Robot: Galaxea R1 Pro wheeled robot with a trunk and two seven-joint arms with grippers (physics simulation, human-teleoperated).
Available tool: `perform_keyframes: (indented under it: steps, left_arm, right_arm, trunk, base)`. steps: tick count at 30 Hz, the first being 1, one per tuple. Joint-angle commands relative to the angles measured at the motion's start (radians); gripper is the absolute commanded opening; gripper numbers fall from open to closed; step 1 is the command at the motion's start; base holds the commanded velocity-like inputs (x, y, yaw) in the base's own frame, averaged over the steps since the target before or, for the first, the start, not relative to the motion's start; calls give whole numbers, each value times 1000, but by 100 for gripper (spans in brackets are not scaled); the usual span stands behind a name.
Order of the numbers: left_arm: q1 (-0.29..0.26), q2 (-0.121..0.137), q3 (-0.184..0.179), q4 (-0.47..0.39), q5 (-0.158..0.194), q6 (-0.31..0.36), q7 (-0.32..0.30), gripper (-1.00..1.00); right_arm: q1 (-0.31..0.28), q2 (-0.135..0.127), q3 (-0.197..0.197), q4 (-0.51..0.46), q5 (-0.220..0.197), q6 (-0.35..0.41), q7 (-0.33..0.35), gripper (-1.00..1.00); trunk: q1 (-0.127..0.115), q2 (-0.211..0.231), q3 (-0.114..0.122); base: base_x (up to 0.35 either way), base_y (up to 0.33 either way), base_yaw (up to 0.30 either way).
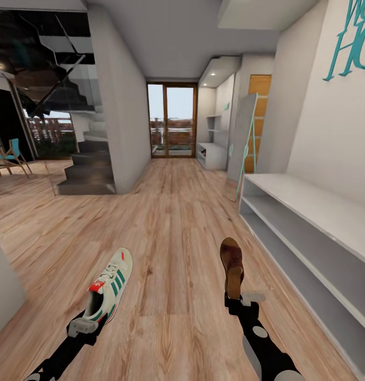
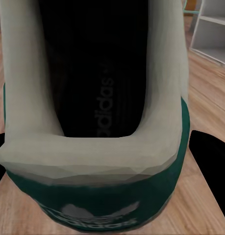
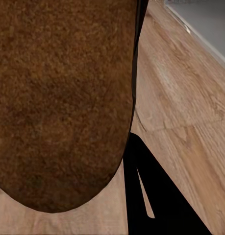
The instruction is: Pick up the two gym shoes and the two sandals from the corridor floor and place them onto the hallstand (shoe rack) in the corridor, making sure they are on the rack and not on the floor. Arrange them so the two gym shoes are next to each other and the two sandals are next to each other.
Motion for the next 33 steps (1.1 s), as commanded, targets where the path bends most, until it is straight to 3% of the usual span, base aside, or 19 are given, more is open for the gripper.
perform_keyframes:
  steps: [1,33]
  left_arm:
    - [-1,1,-6,1,12,-2,-4,-100]
    - [-1,1,-6,1,12,-2,-4,-100]
  right_arm:
    - [-1,1,-6,0,7,-2,-1,-100]
    - [-1,1,-6,0,7,-2,-1,-100]
  trunk:
    - [0,0,-1]
    - [0,0,-1]
  base:
    - [345,0,0]
    - [345,0,21]
